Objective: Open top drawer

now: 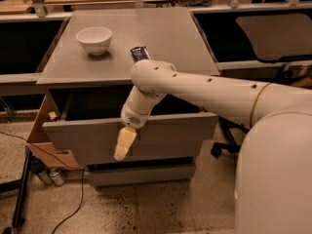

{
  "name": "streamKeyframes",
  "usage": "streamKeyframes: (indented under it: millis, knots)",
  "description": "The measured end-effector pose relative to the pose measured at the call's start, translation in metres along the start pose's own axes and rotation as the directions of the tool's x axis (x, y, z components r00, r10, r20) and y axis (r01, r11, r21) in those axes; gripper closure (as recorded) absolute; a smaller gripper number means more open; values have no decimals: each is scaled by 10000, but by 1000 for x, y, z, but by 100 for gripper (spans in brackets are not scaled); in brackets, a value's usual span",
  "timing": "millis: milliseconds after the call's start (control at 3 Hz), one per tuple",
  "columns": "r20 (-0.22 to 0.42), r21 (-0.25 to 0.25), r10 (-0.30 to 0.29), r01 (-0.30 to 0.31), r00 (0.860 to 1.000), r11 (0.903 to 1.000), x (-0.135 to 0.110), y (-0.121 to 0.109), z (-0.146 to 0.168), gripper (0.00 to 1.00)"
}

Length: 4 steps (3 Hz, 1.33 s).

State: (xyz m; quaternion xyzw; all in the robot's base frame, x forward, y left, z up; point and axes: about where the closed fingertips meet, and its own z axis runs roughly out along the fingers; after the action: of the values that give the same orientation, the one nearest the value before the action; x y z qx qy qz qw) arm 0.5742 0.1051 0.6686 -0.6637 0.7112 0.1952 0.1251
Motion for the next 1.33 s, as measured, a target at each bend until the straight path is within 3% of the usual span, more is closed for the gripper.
streamKeyframes:
  millis: [333, 1333]
  knots:
    - [-5, -214, 74, -75, 10000, 9997, 4, 13, -1, 0]
    - [-159, -547, -22, 13, 9999, 9985, 6, 15, 3, 0]
